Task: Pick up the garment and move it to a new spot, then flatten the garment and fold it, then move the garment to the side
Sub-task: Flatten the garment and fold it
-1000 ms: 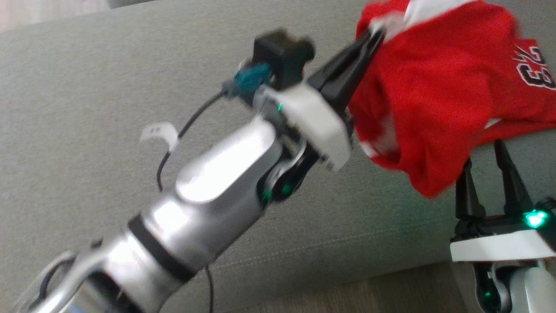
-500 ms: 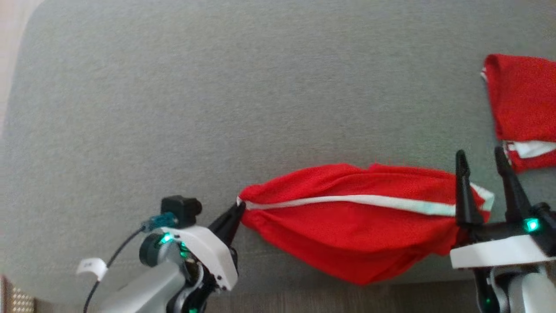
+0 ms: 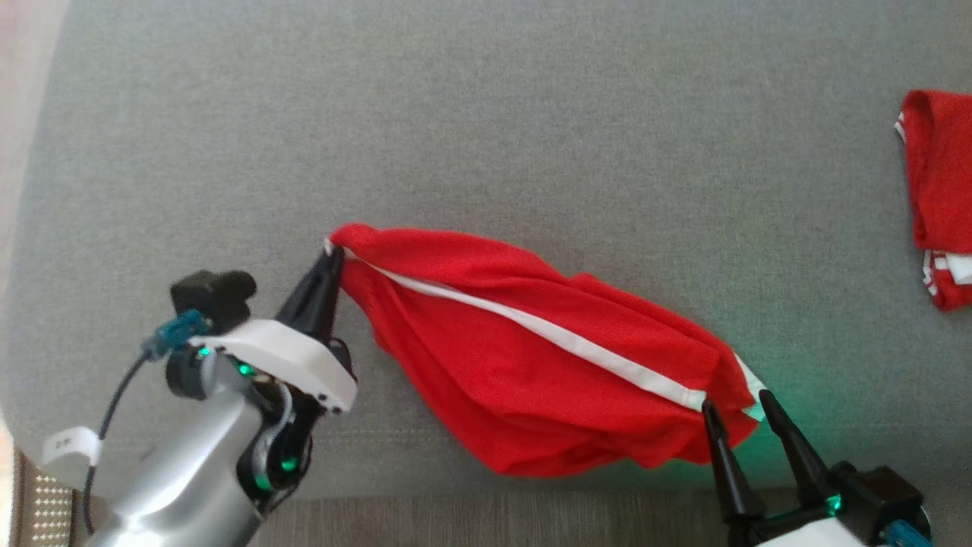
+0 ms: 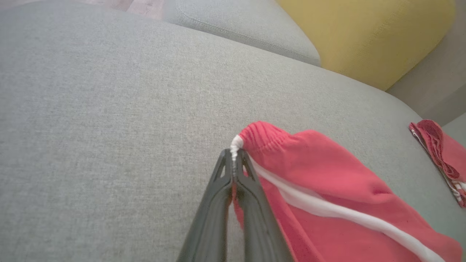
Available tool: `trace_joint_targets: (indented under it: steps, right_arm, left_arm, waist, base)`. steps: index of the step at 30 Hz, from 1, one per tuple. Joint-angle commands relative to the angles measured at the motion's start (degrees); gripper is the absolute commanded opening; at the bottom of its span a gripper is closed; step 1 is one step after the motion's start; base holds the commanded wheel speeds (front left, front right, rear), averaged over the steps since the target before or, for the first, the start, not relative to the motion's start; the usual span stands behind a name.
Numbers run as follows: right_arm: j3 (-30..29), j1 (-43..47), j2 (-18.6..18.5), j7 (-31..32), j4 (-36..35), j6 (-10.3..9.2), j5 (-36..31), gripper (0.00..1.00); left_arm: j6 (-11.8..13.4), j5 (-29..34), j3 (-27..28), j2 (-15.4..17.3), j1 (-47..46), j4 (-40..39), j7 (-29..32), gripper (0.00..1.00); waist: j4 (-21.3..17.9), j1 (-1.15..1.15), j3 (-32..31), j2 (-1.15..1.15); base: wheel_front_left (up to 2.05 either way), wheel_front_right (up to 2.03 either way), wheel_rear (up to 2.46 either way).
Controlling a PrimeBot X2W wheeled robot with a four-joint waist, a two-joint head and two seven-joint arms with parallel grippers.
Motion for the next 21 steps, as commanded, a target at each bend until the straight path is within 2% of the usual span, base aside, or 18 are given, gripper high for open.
trace_joint_targets:
  steps: [1, 7, 10, 15, 16, 17, 18, 20, 21]
  right_arm:
    - [1.7, -0.8, -0.8, -0.5, -1.8, -0.02, -0.1, 1.00]
    - [5.0, -2.8, -0.8, -0.5, 1.2, -0.02, 1.1, 1.00]
    - [7.9, -4.6, -0.9, -0.5, 4.1, -0.02, 2.3, 1.00]
    - [9.6, -7.5, -1.3, -0.5, 6.5, -0.02, 2.8, 0.99]
    - [9.8, -7.8, -1.5, -0.5, 6.8, -0.02, 2.8, 0.93]
    - [9.9, -8.1, -1.6, -0.5, 7.1, -0.02, 2.8, 0.74]
    - [10.1, -8.3, -1.8, -0.5, 7.6, -0.02, 2.7, 0.47]
    - [10.2, -8.6, -2.2, -0.5, 7.9, -0.02, 2.2, 0.31]
    - [10.2, -8.7, -2.2, -0.5, 8.1, -0.02, 2.2, 0.06]
  left_arm:
    - [-0.3, 1.2, 3.6, 1.2, -1.2, -1.5, -0.8, 0.00]
    - [-1.8, 4.6, 7.9, 1.1, -0.7, -0.8, -0.8, 0.00]
    - [-2.2, 5.6, 9.1, 0.9, -0.6, -0.5, -0.8, 0.00]
    - [-2.7, 7.0, 10.3, 0.7, -0.4, -0.4, -0.8, 0.00]
    - [-2.8, 7.1, 10.5, 0.7, -0.4, -0.4, -0.8, 0.00]
    - [-2.9, 7.3, 10.6, 0.6, -0.4, -0.3, -0.8, 0.00]
    - [-3.0, 7.5, 10.7, 0.5, -0.3, -0.3, -0.8, 0.00]
    - [-3.1, 7.7, 10.8, 0.2, -0.3, -0.1, -0.8, 0.00]
    - [-3.2, 7.8, 10.9, 0.1, -0.3, 0.0, -0.8, 0.00]
  waist:
    - [-0.6, 0.00, 0.9, 0.00]
    - [-1.5, 0.00, 2.3, 0.00]
    - [-1.8, 0.00, 2.5, 0.00]
    - [-2.0, 0.00, 2.8, 0.00]
    - [-2.0, 0.00, 2.9, 0.00]
    - [-1.9, 0.00, 2.9, 0.00]
    - [-1.9, 0.00, 2.9, 0.00]
    - [-1.7, 0.00, 2.9, 0.00]
    - [-1.7, 0.00, 2.9, 0.00]
  base:
    - [0.00, 0.00, 0.00]
    - [0.00, 0.00, 0.00]
    - [0.00, 0.00, 0.00]
    - [0.00, 0.00, 0.00]
    - [0.00, 0.00, 0.00]
    - [0.00, 0.00, 0.00]
    - [0.00, 0.00, 0.00]
    - [0.00, 0.00, 0.00]
    - [0.00, 0.00, 0.00]
